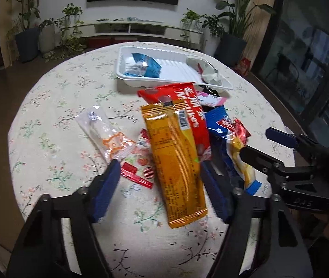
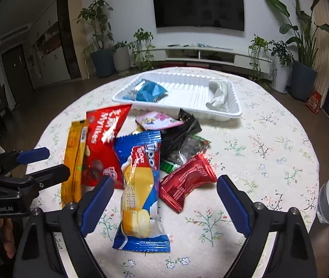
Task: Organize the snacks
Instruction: 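Open both tools and pull them back to the snack pile, then grasp the orange bar with the left tool while the right tool grasps the blue-and-yellow cake packet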
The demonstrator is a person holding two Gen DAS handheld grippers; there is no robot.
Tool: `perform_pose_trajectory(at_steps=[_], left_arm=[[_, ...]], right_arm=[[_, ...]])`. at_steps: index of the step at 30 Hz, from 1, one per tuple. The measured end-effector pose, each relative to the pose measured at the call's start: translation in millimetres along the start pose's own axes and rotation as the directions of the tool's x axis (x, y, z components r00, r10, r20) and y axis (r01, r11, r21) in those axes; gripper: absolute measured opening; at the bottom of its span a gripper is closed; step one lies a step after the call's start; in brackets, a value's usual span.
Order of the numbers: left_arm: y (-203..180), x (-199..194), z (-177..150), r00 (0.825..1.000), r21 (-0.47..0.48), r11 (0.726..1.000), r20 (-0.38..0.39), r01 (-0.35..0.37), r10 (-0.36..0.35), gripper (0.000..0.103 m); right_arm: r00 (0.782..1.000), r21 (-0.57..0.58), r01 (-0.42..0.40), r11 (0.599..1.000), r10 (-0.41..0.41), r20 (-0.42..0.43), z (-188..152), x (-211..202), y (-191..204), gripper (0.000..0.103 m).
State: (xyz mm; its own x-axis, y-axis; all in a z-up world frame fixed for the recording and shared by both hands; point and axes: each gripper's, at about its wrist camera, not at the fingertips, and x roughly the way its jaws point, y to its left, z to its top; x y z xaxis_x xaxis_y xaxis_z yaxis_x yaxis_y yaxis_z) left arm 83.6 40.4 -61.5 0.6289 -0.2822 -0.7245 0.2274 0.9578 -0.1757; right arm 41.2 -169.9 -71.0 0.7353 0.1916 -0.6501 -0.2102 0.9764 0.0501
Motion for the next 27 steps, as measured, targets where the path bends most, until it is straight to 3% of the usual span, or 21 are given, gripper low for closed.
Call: perform_pose_trajectory(at_steps=[10,12,13,23,27], left_arm=[[-5,16,4,0.999,-0.001,1.0,-0.033,0.025,-0.026,0.054],[-6,20,5,0.998,-0.001,0.999,-0.045,0.038,-0.038,0.041],[-7,22,5,0.998,0.002,0.999,-0.052,0.04,-0.04,0.04],[-5,29,5,0.998,0.016,1.0,-0.06,0.015,-0.014,0.039],[-4,30,4,0.997,0.012,0.999,-0.067,0.032,-0.031,0.02]], right_arm=[[0.999,-0.055,-0.004,0.998,0.001,-0.046,-2,13,9,0.073],[0.999,-0.07,-0.008,0.998,0.004,-0.047,-2,13,11,0.068],[0.999,-0.079,-0.009,0.997,0.006,-0.048,-2,14,13,0.067],[0.997,-0.128,-0.038,0.991,0.029,-0.075,-5,19,23,0.053],[0.995,-0.132,-0.051,0.99,0.039,-0.09,-6,21,25,0.044]])
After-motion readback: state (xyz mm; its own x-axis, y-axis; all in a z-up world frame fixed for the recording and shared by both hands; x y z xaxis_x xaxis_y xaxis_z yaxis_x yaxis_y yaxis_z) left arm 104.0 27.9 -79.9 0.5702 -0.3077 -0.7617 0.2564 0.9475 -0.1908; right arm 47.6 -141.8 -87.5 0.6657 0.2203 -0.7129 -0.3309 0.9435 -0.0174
